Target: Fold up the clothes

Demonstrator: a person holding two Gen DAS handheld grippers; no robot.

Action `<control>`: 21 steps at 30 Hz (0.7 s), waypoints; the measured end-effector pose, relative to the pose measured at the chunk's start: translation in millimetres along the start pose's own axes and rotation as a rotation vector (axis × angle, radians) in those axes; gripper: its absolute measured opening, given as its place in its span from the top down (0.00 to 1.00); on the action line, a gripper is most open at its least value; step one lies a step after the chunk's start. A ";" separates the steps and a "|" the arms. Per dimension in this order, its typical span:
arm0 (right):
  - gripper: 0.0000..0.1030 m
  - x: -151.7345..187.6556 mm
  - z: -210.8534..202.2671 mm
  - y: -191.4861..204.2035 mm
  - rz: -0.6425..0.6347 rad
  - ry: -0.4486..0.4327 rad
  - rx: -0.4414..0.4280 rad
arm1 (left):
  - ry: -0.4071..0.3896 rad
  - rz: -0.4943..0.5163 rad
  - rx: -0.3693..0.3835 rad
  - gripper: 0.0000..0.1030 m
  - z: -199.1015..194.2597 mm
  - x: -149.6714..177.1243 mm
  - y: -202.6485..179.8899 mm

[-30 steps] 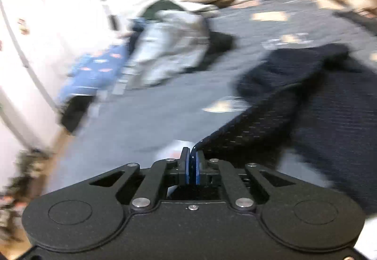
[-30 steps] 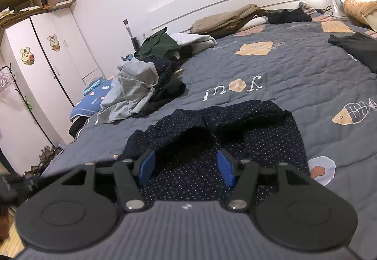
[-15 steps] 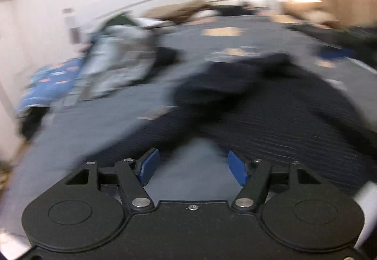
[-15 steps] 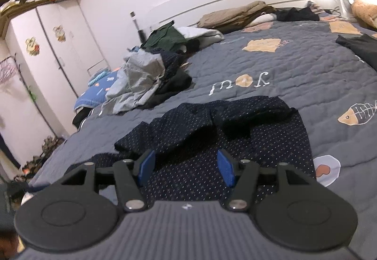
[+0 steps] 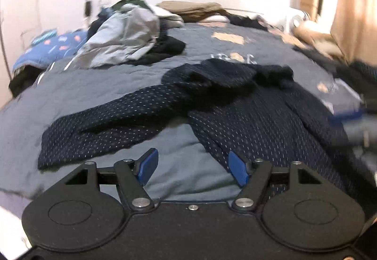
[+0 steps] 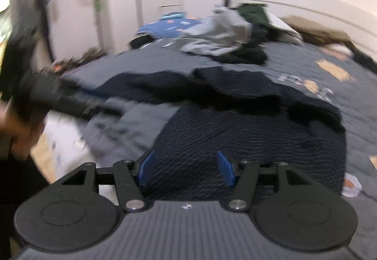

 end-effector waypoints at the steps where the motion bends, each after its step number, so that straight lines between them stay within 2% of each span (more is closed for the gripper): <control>1: 0.44 0.9 2.9 11.8 -0.041 0.020 -0.007 | 0.001 -0.009 0.009 0.36 -1.4 -0.9 -1.0; 5: 0.44 9.0 14.6 53.5 -0.197 0.089 -0.032 | 0.013 0.028 0.022 0.33 -3.5 3.6 -8.2; 8: 0.44 18.2 26.9 69.9 -0.289 0.124 -0.027 | 0.030 0.042 0.024 0.32 1.1 6.7 -8.2; 12: 0.49 29.0 34.4 77.4 -0.335 0.157 -0.043 | 0.033 0.036 0.032 0.28 2.8 7.4 -8.4; 14: 0.60 33.1 37.2 77.9 -0.341 0.169 -0.054 | 0.036 0.034 0.035 0.28 3.0 7.8 -7.9; 15: 0.81 34.1 39.6 74.3 -0.327 0.177 -0.052 | 0.039 0.035 0.034 0.28 3.6 8.2 -7.9; 16: 0.94 35.1 42.1 70.8 -0.313 0.185 -0.049 | 0.043 0.036 0.032 0.28 4.3 8.6 -7.8; 21: 0.98 24.1 30.2 47.2 -0.191 0.117 -0.027 | 0.068 0.035 0.055 0.28 5.9 11.4 -10.9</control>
Point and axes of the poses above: each gripper's, at about its wrist camera, not at the fingertips, and z roughly the way its jaws point, y to its left, x to its underside, the point moved 5 cm from there along z, roughly the way its jaws point, and after that the axes turned 12 degrees about -z, right-handed, at the moved point
